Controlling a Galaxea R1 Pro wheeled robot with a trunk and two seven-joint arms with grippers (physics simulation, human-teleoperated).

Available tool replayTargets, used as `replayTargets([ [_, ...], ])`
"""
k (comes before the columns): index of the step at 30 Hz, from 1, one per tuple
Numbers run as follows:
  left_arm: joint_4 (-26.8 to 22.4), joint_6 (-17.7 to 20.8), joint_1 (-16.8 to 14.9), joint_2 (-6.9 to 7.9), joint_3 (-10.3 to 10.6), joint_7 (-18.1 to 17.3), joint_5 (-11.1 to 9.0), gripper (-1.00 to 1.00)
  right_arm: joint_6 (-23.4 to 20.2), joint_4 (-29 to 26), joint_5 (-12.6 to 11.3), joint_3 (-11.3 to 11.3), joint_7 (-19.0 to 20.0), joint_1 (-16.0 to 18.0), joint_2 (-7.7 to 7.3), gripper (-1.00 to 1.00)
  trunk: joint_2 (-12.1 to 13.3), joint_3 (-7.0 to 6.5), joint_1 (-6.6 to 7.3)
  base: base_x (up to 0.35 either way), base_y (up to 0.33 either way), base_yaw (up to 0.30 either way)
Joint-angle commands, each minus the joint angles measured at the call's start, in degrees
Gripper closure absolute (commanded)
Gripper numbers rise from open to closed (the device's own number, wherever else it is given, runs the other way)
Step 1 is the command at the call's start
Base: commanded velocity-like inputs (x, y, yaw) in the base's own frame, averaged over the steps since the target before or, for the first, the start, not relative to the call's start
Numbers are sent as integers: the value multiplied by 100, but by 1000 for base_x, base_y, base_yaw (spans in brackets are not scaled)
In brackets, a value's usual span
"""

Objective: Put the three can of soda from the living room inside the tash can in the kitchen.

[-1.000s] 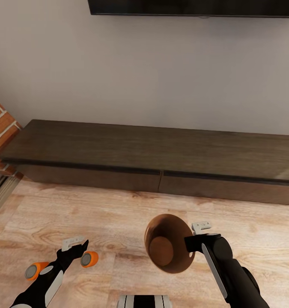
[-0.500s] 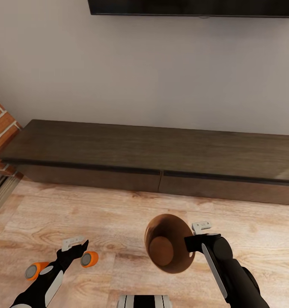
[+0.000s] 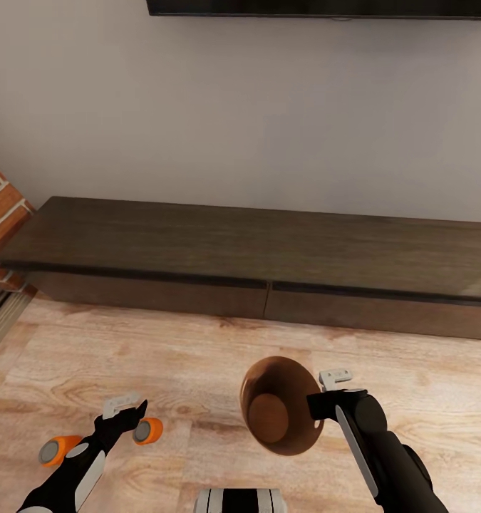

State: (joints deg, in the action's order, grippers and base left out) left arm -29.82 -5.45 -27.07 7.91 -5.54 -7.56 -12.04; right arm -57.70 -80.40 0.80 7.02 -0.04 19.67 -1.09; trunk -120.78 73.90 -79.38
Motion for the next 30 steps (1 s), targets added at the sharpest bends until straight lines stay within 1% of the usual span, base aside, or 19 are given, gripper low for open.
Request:
replayTargets([
  [1, 1, 0, 0, 0, 0, 0, 0, -100, 2, -2, -113, -5, 74, 1, 1, 100, 0, 0, 0, 0, 0, 0],
  [8, 3, 0, 0, 0, 0, -2, 0, -100, 3, -2, -112, -4, 75, 1, 3, 100, 0, 0, 0, 0, 0, 0],
  [15, 3, 0, 0, 0, 0, -6, 0, -100, 4, -2, -112, -4, 74, 1, 2, 100, -281, 125, -154, 0, 0, 0],
  [24, 3, 0, 0, 0, 0, -9, 0, -100, 2, -2, -112, -4, 75, 1, 0, 100, -281, 125, -154, -3, 0, 0],
  [30, 3, 0, 0, 0, 5, -9, 0, -100, 1, -2, -109, -2, 74, 1, 1, 100, -281, 125, -154, -136, 0, 0],
])
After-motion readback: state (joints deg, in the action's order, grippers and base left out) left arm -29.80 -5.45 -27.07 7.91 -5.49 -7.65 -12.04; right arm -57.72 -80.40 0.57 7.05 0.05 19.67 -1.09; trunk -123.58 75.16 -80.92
